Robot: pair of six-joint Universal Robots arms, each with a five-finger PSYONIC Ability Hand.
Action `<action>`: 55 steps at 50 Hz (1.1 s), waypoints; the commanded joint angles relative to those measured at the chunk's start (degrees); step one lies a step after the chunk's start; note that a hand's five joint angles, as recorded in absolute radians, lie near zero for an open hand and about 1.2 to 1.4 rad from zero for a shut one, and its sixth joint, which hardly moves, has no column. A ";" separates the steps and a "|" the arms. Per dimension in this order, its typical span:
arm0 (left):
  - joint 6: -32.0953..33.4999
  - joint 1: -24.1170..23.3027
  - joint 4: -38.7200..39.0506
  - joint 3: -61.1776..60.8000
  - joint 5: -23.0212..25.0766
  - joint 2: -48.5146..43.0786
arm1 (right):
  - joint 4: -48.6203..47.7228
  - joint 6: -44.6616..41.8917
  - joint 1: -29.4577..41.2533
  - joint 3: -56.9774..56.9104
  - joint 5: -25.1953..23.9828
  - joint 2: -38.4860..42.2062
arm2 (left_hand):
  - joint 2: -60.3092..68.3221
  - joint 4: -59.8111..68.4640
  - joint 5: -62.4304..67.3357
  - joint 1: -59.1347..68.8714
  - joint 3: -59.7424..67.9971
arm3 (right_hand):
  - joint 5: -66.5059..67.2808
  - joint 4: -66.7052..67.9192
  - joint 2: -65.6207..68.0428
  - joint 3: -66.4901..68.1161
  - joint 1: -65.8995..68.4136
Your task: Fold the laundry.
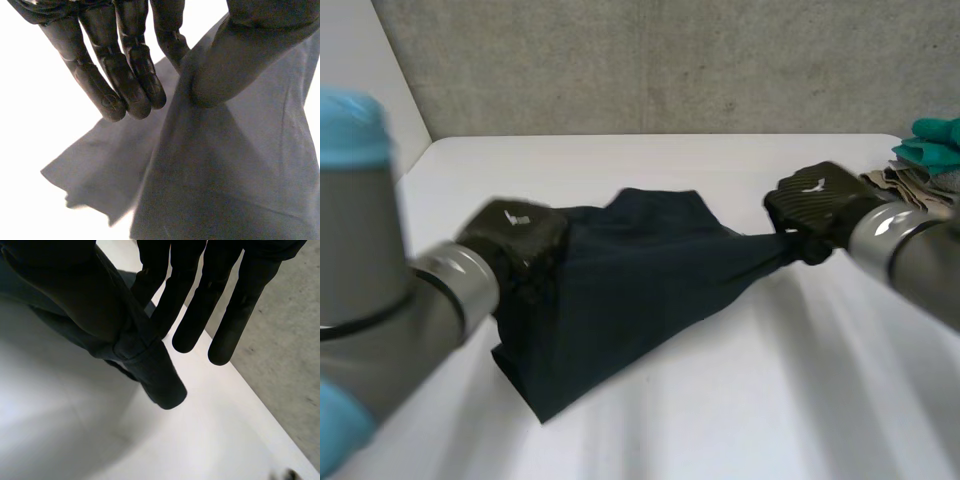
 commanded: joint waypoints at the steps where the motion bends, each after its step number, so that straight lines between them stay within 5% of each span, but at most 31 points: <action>1: 6.03 -0.61 -9.47 6.20 2.09 8.67 | 20.03 -5.09 -2.92 -5.02 -0.57 -9.36 | 11.74 11.61 11.99 15.36 12.16 | 12.97 11.55 12.79 11.98 17.17; 6: 12.52 -2.20 -17.38 9.19 3.85 9.29 | 34.36 -10.95 -4.07 -5.83 -4.08 -12.81 | 11.74 11.61 11.99 15.36 12.16 | 12.97 11.55 12.79 11.98 17.17; 11: 17.98 -1.85 -19.06 9.19 3.67 5.87 | 36.94 -17.22 -3.11 -5.21 -6.11 -9.56 | 11.74 11.61 11.99 15.36 12.16 | 12.97 11.55 12.79 11.98 17.17; 16: 20.62 -0.44 -14.24 10.86 2.44 -3.00 | 35.19 -16.61 -0.21 -7.31 -2.96 -2.01 | 11.74 11.61 11.99 15.36 12.16 | 12.97 11.55 12.79 11.98 17.17; 22: 22.38 2.37 -1.85 21.74 0.51 -14.43 | 23.34 -9.94 4.19 -16.70 3.37 7.75 | 11.74 11.61 11.99 15.36 12.16 | 12.97 11.55 12.79 11.98 17.17; 29: 20.55 6.06 20.07 42.90 0.77 -15.15 | -3.68 6.91 6.74 -34.97 14.08 11.45 | 11.74 11.61 11.99 15.36 12.16 | 12.97 11.55 12.79 11.98 17.17; 34: 17.82 7.47 35.32 49.26 2.17 -12.60 | -21.83 13.36 7.27 -36.85 17.27 9.87 | 11.74 11.61 11.99 15.36 12.16 | 12.97 11.55 12.79 11.98 17.17; 39: 16.76 8.70 32.46 47.26 2.71 -10.84 | -33.53 11.96 8.23 -35.27 16.92 9.25 | 11.74 11.61 11.99 15.36 12.16 | 12.97 11.55 12.79 11.98 17.17; 55: 13.07 9.06 30.60 18.35 0.51 -16.44 | -33.20 10.12 8.32 -19.82 5.24 20.66 | 11.74 11.61 11.99 15.36 12.16 | 12.97 11.55 12.79 11.98 17.17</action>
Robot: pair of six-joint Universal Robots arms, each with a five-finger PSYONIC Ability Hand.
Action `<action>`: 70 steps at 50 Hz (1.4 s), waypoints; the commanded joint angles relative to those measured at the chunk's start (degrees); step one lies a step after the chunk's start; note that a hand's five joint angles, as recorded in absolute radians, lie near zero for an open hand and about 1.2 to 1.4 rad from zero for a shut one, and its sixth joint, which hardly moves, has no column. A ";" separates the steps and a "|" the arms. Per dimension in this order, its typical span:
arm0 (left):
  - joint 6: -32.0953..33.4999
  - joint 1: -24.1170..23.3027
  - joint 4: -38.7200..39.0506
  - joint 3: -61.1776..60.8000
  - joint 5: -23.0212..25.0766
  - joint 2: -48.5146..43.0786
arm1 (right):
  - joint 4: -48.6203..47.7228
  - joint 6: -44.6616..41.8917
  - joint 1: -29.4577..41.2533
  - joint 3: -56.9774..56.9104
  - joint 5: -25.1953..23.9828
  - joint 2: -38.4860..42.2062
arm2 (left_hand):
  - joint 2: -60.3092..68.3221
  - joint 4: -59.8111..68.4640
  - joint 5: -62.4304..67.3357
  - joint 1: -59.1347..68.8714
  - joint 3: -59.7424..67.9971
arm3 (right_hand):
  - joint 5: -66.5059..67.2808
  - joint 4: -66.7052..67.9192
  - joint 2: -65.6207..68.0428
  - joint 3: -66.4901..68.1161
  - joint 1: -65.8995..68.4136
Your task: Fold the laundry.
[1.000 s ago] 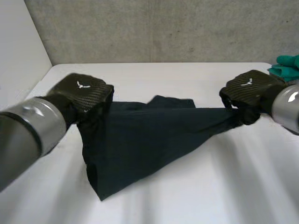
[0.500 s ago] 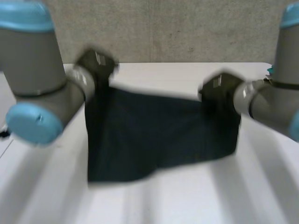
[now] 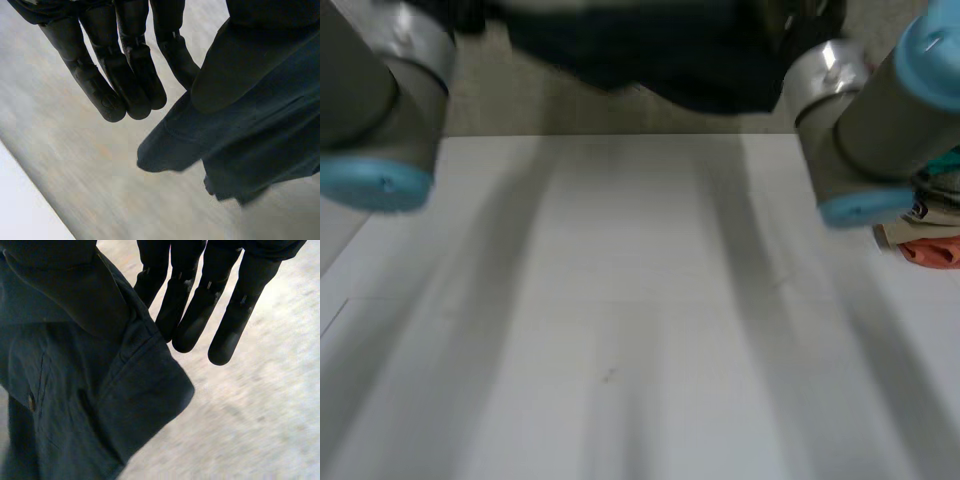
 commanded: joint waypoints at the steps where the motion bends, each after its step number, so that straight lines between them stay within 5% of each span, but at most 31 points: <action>1: -0.58 -1.09 0.68 -12.38 -0.03 -6.73 | 0.85 -2.22 -0.10 10.18 -6.74 7.17 | 11.43 11.35 12.00 15.18 11.92 | 11.87 11.33 12.58 11.85 17.17; 14: -0.76 -4.69 -6.08 -18.28 0.84 -15.27 | 14.46 -13.66 -1.68 21.36 -7.27 12.02 | 11.43 11.35 12.00 15.18 11.92 | 11.87 11.33 12.58 11.85 17.17; 19: 0.38 -4.17 -6.17 -16.96 2.69 -15.27 | 18.43 -10.85 -1.51 21.44 -4.64 10.44 | -44.07 -44.15 -43.50 -40.32 -43.58 | 11.87 11.33 12.58 11.85 17.17; 21: 1.00 -3.47 -6.52 -16.70 2.52 -15.18 | 18.61 -10.14 -1.42 21.62 -3.85 10.08 | -49.60 -49.68 -49.03 -45.85 -49.11 | 11.87 11.33 12.58 11.85 17.17; 34: 0.48 -2.58 -13.20 -30.22 4.09 -2.62 | 18.61 -7.68 -0.54 20.83 0.38 10.78 | -24.91 -24.99 -24.35 -21.16 -24.43 | 11.87 11.33 12.58 11.85 17.17; 45: -1.89 -4.17 -17.94 -32.26 4.36 -4.44 | 18.61 -7.59 0.43 19.95 0.82 11.13 | -1.69 -1.77 -1.13 2.06 -1.21 | 11.87 11.33 12.58 11.85 17.17; 49: -2.69 -3.38 -20.41 -29.71 4.19 -7.53 | 18.61 -7.76 0.51 20.04 0.99 11.22 | -7.02 -7.10 -6.45 -3.27 -6.53 | 11.87 11.33 12.58 11.85 17.17; 53: -2.87 -2.23 -21.20 -26.37 3.75 -10.25 | 18.61 -7.85 0.51 19.95 0.99 11.31 | -35.46 -35.54 -34.89 -31.71 -34.97 | 11.87 11.33 12.58 11.85 17.17; 62: -1.46 -0.39 -17.78 -17.50 -0.47 -15.26 | 18.61 -7.85 0.69 20.21 0.99 11.05 | -39.85 -39.93 -39.28 -36.10 -39.36 | 11.87 11.33 12.58 11.85 17.17; 70: 3.98 -1.09 -13.47 -9.59 1.28 -21.59 | 18.52 -7.85 0.52 20.21 0.99 11.22 | -35.48 -35.56 -34.92 -31.73 -35.00 | 11.87 11.33 12.58 11.85 17.17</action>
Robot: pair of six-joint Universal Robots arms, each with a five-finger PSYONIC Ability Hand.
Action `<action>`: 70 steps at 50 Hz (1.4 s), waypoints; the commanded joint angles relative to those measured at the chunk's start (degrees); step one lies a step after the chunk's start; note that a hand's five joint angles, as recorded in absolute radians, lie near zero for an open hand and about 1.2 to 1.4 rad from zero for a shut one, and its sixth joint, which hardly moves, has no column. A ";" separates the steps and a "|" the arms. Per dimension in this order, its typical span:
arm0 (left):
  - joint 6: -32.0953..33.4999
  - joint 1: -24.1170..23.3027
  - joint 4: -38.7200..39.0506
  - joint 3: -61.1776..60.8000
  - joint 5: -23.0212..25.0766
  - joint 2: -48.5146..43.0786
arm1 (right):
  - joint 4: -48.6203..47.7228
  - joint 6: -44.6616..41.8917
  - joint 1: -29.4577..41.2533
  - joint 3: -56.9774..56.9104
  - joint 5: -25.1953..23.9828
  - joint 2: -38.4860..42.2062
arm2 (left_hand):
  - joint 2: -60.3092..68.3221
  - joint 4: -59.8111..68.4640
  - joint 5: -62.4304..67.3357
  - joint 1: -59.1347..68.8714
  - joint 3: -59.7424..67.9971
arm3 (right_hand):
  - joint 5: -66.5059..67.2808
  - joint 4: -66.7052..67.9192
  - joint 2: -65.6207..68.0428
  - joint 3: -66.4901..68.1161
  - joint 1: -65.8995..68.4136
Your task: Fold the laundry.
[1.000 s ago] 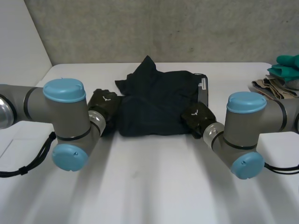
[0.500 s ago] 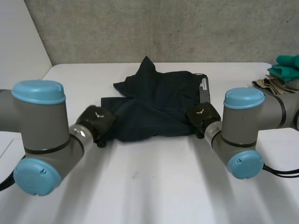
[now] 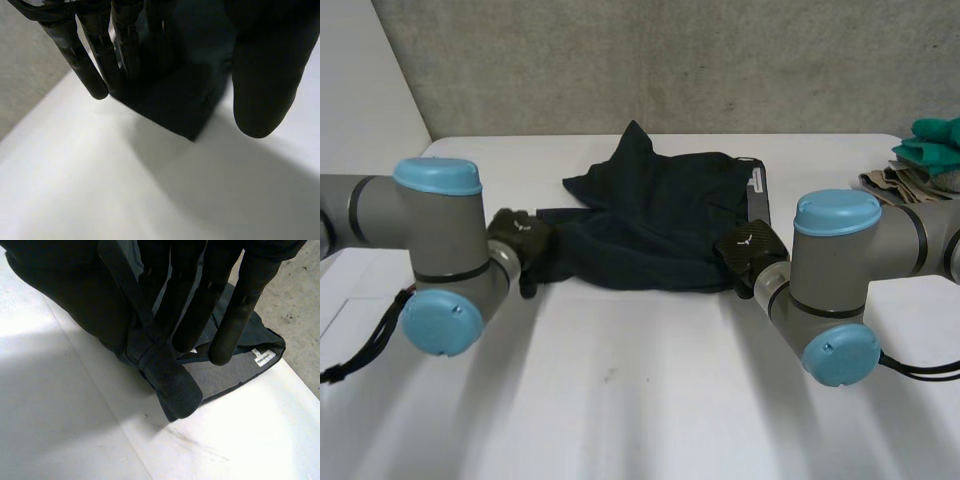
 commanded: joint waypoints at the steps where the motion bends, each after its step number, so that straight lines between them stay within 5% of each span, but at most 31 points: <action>1: 5.92 -0.74 3.12 7.69 0.93 -6.18 | -0.05 -0.08 -0.25 -0.06 0.08 0.28 | 7.15 7.69 7.79 6.95 6.94 | 11.86 11.32 12.57 11.84 17.17; 7: 8.39 -1.17 1.71 11.83 -0.30 -9.52 | -0.05 0.01 -0.51 -0.15 0.43 0.10 | 11.69 12.23 12.33 11.49 11.48 | 11.86 11.32 12.57 11.84 17.17; 16: 8.66 -1.26 1.27 12.98 -0.30 -10.94 | 0.04 0.10 -0.77 -0.24 0.61 -0.69 | 52.47 53.01 53.11 52.26 52.26 | 11.86 11.32 12.57 11.84 17.17; 23: 7.60 -1.53 0.30 7.81 -0.12 -4.27 | 2.67 -0.95 -0.77 -1.03 0.26 -2.62 | 52.57 53.11 53.20 52.36 52.35 | 11.86 11.32 12.57 11.84 17.17; 30: 7.60 -2.41 -4.96 -4.67 2.07 9.27 | 24.62 -12.02 -1.74 -5.24 -3.60 -6.75 | 52.57 53.11 53.20 52.36 52.35 | 11.86 11.32 12.57 11.84 17.17; 36: 11.81 -3.72 -17.85 -12.58 4.97 17.00 | 43.25 -20.36 -3.15 -5.87 -7.64 -8.95 | 52.57 53.11 53.20 52.36 52.35 | 11.86 11.32 12.57 11.84 17.17; 44: 13.40 -7.76 -35.01 -16.28 12.26 20.35 | 58.20 -32.39 -6.57 0.19 -14.33 -10.97 | 52.57 53.11 53.20 52.36 52.35 | 11.86 11.32 12.57 11.84 17.17; 51: 14.19 -10.75 -38.63 -14.80 13.86 19.92 | 65.34 -38.93 -10.52 2.93 -16.43 -11.85 | 52.57 53.11 53.20 52.36 52.35 | 11.86 11.32 12.57 11.84 17.17; 58: 17.01 -10.23 -35.30 -3.22 7.71 12.63 | 58.42 -29.11 -13.61 -3.57 -17.76 -10.27 | 52.57 53.11 53.20 52.36 52.35 | 11.86 11.32 12.57 11.84 17.17; 63: 16.39 -8.74 -24.08 16.79 1.65 2.81 | 44.12 -12.68 -13.35 -8.06 -13.82 -8.95 | 52.57 53.11 53.20 52.36 52.35 | 11.86 11.32 12.57 11.84 17.17; 70: 15.86 -7.94 -7.28 38.09 -2.58 -10.30 | 20.73 -5.45 -11.24 -6.92 -7.05 -7.81 | 52.57 53.11 53.20 52.36 52.35 | 11.86 11.32 12.57 11.84 17.17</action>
